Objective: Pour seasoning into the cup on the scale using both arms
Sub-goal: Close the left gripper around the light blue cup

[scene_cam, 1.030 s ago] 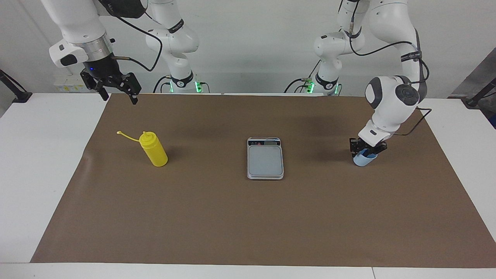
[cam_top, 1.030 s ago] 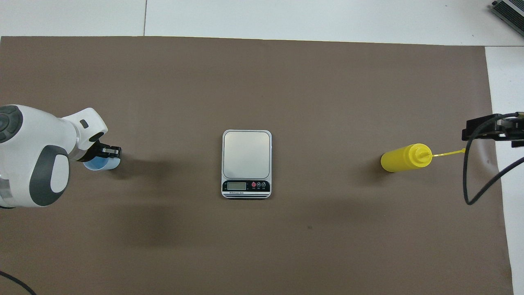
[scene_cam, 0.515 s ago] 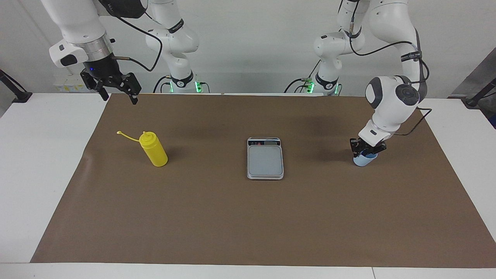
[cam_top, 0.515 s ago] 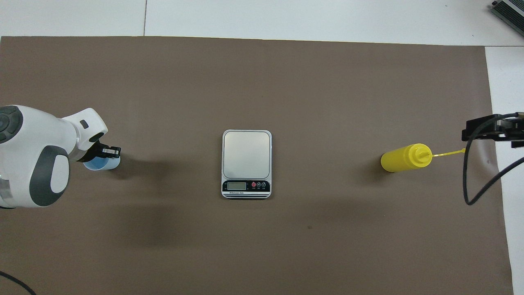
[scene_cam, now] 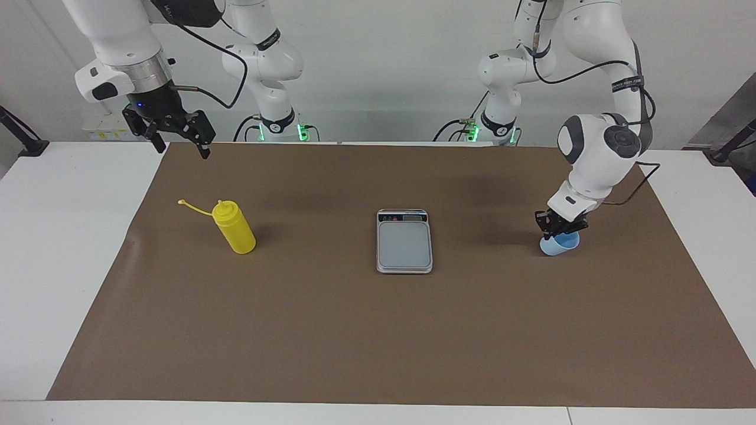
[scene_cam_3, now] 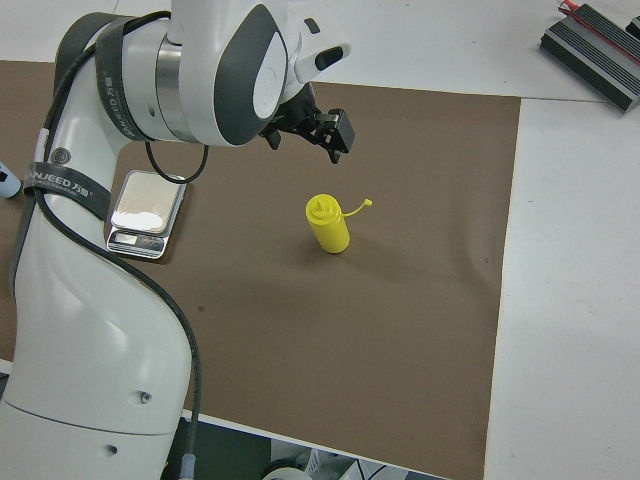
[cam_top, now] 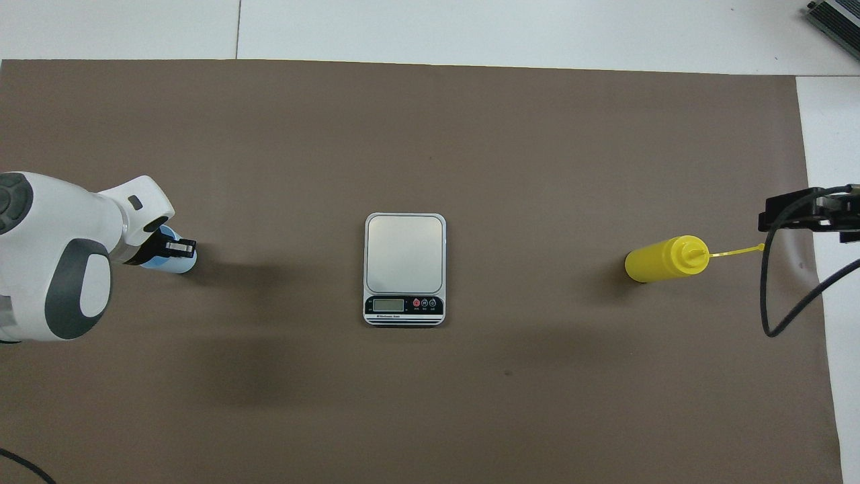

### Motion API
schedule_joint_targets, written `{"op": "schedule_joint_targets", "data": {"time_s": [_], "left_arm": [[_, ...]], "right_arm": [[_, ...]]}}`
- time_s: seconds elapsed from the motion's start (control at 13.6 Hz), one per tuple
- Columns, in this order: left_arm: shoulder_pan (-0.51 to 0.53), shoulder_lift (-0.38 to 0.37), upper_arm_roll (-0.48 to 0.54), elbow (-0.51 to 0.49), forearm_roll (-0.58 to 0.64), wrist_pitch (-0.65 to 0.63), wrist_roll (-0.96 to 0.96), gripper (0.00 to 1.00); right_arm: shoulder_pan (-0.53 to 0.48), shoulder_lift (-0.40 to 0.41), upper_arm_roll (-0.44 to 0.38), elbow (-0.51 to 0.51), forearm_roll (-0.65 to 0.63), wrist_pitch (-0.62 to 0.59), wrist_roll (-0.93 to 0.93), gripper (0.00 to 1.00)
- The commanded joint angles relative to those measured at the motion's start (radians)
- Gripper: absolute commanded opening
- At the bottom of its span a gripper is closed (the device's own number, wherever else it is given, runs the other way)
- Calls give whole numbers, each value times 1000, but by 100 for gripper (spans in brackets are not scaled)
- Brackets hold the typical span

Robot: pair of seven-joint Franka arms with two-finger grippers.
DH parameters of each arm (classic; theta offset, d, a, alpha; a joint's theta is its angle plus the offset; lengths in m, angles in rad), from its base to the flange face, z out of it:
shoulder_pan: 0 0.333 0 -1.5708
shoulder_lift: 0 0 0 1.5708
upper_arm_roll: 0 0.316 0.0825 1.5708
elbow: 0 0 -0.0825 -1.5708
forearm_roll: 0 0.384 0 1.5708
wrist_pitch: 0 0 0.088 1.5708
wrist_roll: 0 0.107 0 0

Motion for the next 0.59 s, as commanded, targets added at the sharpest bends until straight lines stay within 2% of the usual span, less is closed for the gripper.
{"op": "schedule_joint_targets", "data": {"time_s": [0.0, 0.15, 0.52], "left_arm": [[-10, -1, -3, 50, 13, -41, -4, 4], [-39, 22, -3, 124, 10, -95, -31, 4], [-189, 53, -3, 223, 8, -138, -332, 4]], "right_arm": [[-10, -24, 5, -27, 10, 4, 6, 100], [-10, -24, 5, -27, 10, 4, 6, 100], [-10, -24, 5, -27, 10, 4, 6, 100]]}}
